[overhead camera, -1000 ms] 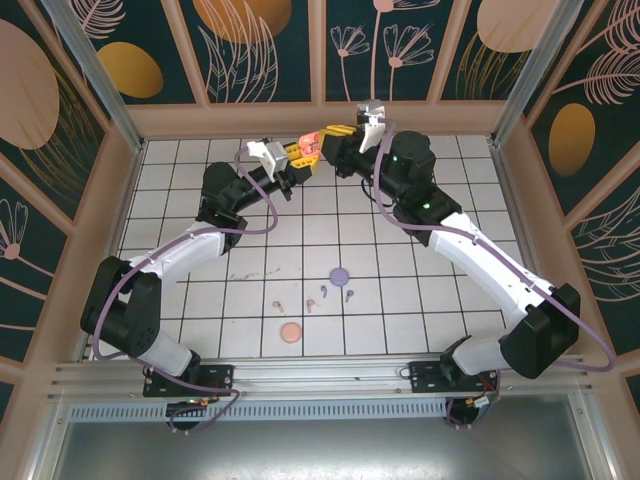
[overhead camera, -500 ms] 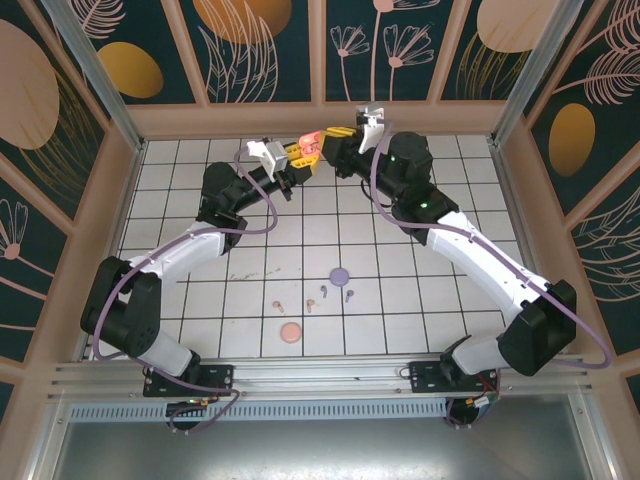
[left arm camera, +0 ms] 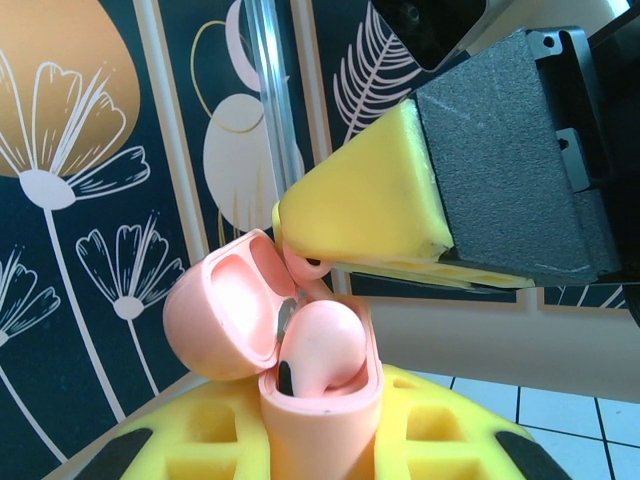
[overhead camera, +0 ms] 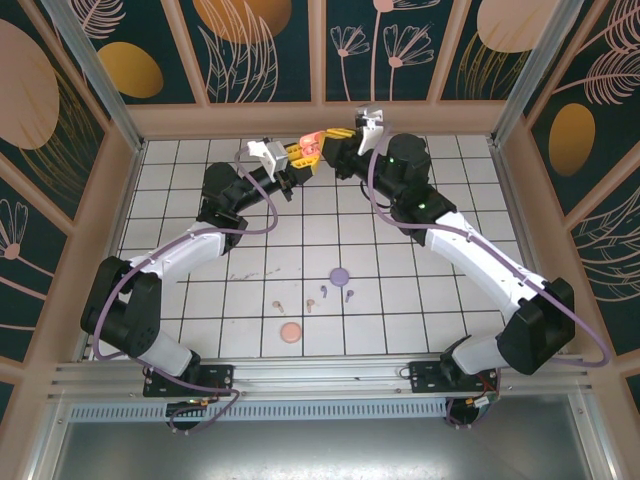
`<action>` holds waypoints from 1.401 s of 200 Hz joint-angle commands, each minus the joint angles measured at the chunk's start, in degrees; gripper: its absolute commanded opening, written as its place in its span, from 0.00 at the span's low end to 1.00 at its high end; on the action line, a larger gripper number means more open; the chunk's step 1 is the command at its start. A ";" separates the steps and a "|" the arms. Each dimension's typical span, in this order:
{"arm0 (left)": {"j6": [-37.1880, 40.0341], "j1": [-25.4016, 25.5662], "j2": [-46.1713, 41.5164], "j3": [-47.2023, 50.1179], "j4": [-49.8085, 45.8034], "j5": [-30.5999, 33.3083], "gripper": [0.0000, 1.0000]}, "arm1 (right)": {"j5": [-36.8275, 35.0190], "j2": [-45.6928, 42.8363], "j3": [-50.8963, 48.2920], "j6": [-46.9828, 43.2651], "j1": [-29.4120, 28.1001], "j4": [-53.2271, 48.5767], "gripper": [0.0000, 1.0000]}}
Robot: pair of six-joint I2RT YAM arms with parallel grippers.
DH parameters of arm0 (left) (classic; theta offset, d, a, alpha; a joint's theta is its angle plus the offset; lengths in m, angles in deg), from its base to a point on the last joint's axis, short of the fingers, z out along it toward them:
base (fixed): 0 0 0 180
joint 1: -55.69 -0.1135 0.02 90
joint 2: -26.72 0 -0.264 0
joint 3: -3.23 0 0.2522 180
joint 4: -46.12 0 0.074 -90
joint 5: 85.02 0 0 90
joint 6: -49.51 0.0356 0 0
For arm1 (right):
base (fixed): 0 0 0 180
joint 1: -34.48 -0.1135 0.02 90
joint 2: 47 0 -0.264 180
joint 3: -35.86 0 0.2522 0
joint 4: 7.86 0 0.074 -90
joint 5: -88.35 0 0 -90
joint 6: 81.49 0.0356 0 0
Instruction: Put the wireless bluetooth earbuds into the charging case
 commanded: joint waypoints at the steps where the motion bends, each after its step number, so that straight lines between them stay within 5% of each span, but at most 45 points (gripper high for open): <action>1: -0.73 0.29 -2.47 -0.66 2.92 0.10 0.00 | 0.21 0.96 -1.19 -2.95 -0.91 0.54 0.19; 91: -1.05 0.28 -2.35 -0.86 3.38 0.41 0.00 | -2.47 1.09 -3.18 -13.26 -5.25 -3.21 0.19; 280: -0.47 0.31 -2.22 -0.69 2.94 1.41 0.00 | -6.64 -1.47 -4.17 -10.94 -5.62 -6.09 0.37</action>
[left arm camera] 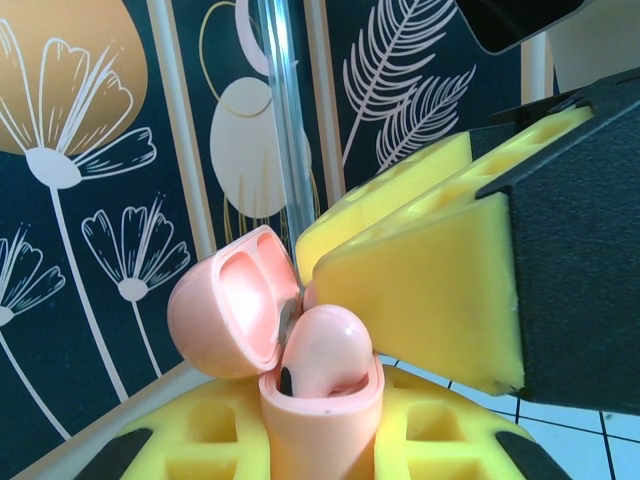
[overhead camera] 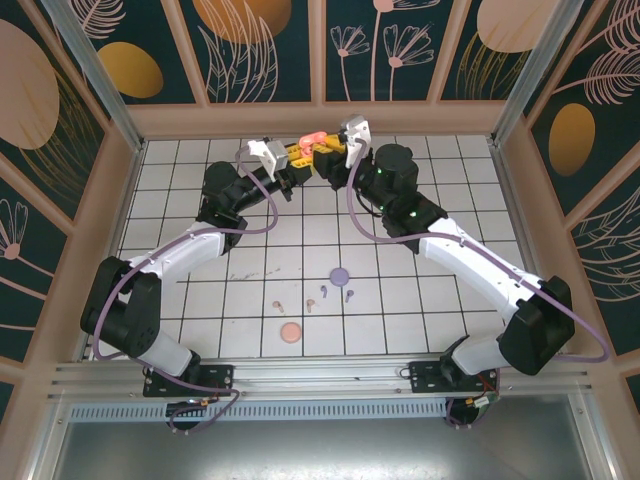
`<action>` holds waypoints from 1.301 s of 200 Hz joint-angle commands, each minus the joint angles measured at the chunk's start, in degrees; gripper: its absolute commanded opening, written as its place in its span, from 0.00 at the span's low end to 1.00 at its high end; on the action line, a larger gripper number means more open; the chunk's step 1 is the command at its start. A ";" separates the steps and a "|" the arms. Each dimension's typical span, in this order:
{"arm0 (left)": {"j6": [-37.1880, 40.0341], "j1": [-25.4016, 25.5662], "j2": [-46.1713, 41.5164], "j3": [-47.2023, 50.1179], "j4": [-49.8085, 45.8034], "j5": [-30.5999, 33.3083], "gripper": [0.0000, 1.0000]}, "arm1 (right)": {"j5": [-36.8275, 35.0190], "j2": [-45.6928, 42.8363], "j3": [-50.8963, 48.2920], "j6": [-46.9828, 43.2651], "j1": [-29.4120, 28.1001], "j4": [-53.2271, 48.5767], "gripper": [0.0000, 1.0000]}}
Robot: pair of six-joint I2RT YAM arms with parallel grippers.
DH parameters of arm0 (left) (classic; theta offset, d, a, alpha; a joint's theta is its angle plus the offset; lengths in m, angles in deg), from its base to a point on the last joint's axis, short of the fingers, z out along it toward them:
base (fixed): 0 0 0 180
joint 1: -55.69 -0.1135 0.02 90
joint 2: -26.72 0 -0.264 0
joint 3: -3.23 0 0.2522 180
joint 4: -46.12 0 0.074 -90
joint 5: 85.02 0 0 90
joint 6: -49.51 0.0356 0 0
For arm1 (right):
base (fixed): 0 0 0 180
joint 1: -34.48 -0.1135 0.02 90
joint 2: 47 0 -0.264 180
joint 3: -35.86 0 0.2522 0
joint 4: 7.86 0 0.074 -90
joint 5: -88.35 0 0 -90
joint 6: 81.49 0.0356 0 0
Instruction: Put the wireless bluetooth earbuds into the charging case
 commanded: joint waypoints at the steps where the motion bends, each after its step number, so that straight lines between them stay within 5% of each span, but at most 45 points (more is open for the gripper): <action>1: -0.29 0.45 -2.13 -0.74 4.71 0.59 0.00 | 1.15 -1.30 -2.05 1.52 -1.43 -5.59 0.37; 59: 0.05 0.44 -2.04 -0.80 4.36 0.47 0.00 | 0.48 -3.37 -3.22 1.85 -1.24 -6.12 0.39; 124: 0.16 0.45 -1.34 -0.96 4.45 0.57 0.00 | 1.40 -6.64 -1.84 2.35 -1.07 -8.75 0.55; 197: 0.29 0.44 -0.99 0.81 5.93 0.61 0.00 | 7.47 -11.18 0.91 10.24 5.20 -8.00 0.59; 233: 0.57 0.51 -0.32 3.22 6.37 -0.56 0.00 | 6.94 -6.12 9.71 13.29 8.22 -15.68 0.51; 260: 1.24 0.44 0.49 3.80 5.35 -2.30 0.00 | 8.41 2.01 20.52 13.95 10.40 -24.61 0.25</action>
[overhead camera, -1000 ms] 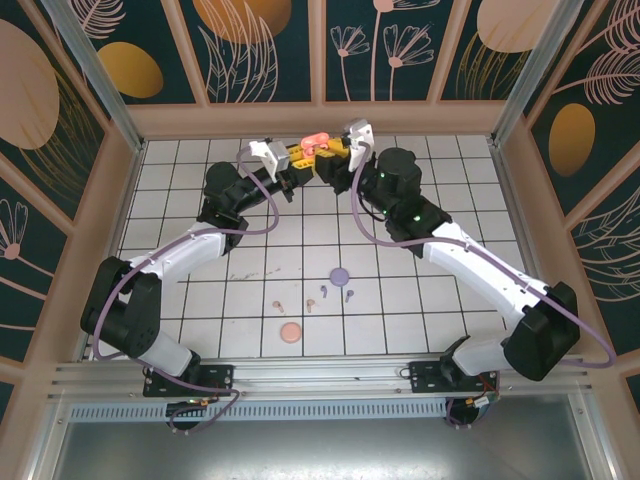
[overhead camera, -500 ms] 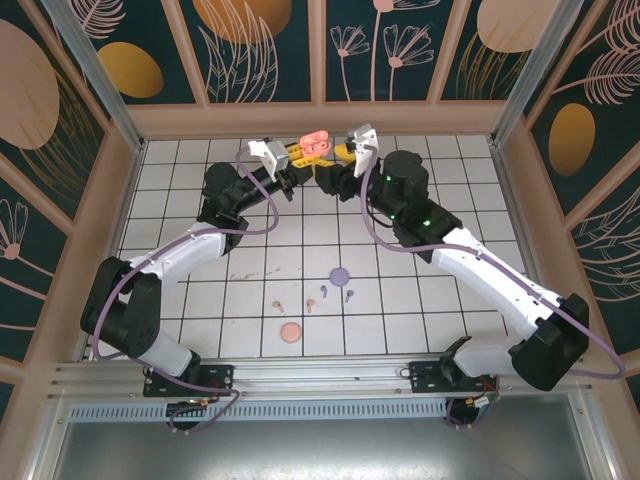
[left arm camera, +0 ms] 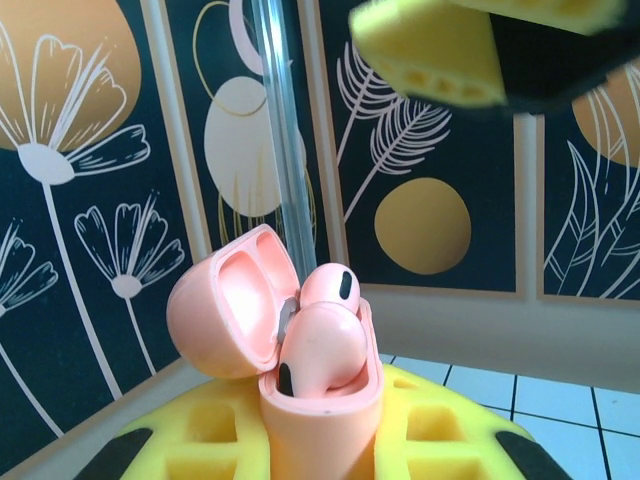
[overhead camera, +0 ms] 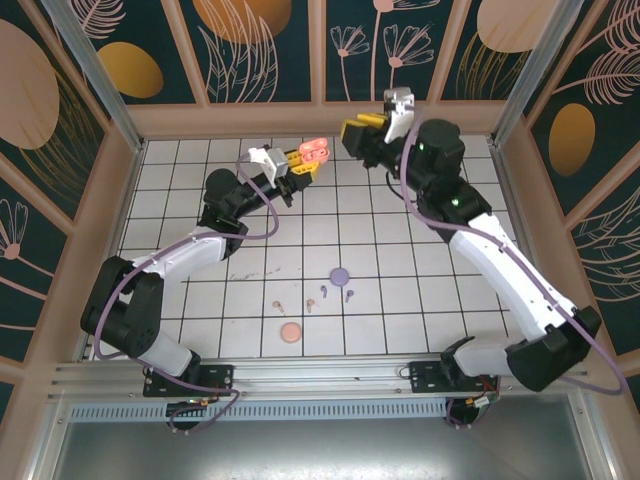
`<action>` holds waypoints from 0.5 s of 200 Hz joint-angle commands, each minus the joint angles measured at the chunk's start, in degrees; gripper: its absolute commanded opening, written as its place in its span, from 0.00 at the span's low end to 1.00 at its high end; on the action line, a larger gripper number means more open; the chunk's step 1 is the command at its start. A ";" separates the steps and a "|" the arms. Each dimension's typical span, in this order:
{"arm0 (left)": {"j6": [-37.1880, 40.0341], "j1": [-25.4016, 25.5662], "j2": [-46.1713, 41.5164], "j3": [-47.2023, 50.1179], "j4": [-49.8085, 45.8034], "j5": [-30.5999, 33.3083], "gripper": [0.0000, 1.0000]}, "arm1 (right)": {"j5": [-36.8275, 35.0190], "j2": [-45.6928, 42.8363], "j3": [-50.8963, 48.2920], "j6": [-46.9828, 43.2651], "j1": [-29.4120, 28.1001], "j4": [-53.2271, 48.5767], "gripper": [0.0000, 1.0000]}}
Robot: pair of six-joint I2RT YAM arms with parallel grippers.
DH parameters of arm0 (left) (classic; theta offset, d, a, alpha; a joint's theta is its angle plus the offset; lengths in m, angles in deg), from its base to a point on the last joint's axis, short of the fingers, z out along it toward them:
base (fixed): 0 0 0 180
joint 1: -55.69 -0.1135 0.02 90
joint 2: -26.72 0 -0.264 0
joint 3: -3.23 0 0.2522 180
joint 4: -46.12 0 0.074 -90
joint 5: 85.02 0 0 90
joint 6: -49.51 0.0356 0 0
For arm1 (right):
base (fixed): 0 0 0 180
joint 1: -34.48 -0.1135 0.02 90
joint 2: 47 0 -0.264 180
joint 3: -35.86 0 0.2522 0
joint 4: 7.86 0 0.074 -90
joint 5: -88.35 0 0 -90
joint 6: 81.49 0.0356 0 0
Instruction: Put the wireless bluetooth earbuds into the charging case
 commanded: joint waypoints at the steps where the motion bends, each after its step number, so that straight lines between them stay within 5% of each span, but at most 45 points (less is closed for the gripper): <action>1: 1.22 0.00 0.45 0.48 1.60 -2.40 0.00 | 2.14 6.67 9.31 2.53 2.29 -9.52 0.24; 27: 3.17 0.05 1.16 0.40 -1.52 -5.00 0.00 | 5.17 17.30 23.21 2.34 3.40 -20.22 0.00; 71: 5.23 0.06 2.16 -0.36 -4.95 -6.87 0.00 | 9.62 35.53 46.58 2.33 3.72 -36.14 0.00; 100: 6.22 0.08 2.61 -1.24 -6.36 -6.02 0.00 | 11.41 39.87 50.77 1.67 2.86 -40.57 0.00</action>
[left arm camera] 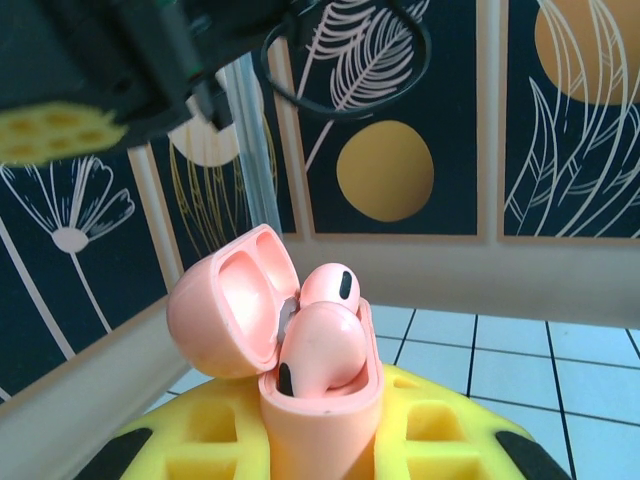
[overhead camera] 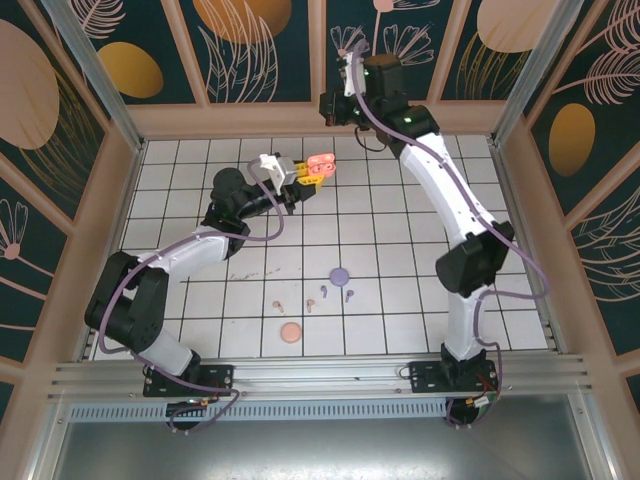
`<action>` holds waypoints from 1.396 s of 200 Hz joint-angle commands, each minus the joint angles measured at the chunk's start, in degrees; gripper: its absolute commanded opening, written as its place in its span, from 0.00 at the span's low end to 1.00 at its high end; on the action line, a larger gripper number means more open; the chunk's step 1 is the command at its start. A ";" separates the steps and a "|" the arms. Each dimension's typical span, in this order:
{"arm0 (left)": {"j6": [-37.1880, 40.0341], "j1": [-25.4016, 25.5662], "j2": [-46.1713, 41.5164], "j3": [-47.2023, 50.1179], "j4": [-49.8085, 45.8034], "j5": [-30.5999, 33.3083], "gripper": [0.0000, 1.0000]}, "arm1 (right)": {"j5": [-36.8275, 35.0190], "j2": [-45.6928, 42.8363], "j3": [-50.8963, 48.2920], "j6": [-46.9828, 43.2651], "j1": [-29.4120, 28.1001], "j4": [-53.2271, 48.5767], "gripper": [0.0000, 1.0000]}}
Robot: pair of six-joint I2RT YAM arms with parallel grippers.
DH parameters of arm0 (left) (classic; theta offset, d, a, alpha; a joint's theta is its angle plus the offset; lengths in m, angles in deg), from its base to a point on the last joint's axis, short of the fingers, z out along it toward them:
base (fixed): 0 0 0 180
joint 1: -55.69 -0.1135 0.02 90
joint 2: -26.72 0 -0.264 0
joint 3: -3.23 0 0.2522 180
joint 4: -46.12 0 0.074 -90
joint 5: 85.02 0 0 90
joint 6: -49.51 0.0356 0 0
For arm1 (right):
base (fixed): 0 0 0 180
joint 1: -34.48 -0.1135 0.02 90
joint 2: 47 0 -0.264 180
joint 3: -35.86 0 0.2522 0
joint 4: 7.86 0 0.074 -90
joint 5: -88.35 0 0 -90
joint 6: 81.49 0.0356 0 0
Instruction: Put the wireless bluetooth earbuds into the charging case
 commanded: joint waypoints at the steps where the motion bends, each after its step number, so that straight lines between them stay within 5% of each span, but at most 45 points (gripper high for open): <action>1: 2.15 0.04 0.73 -1.33 -1.07 -0.89 0.00 | 3.39 1.40 3.69 -0.32 -0.76 -9.17 0.00; 102: 2.13 0.08 2.80 -2.71 -0.23 1.79 0.00 | 0.60 -15.75 -20.98 -2.00 -6.46 -8.17 0.00; 192: -4.51 0.10 8.87 -7.41 -6.09 3.46 0.00 | -11.90 -34.64 -44.06 10.28 -1.59 8.99 0.00; 228: -15.55 0.08 15.61 -13.68 -16.40 6.16 0.00 | -18.55 -37.80 -56.56 14.16 -1.48 13.39 0.23; 279: -23.85 0.04 21.14 -16.66 -23.59 9.92 0.00 | -20.06 -38.15 -65.88 18.76 -1.65 17.78 0.32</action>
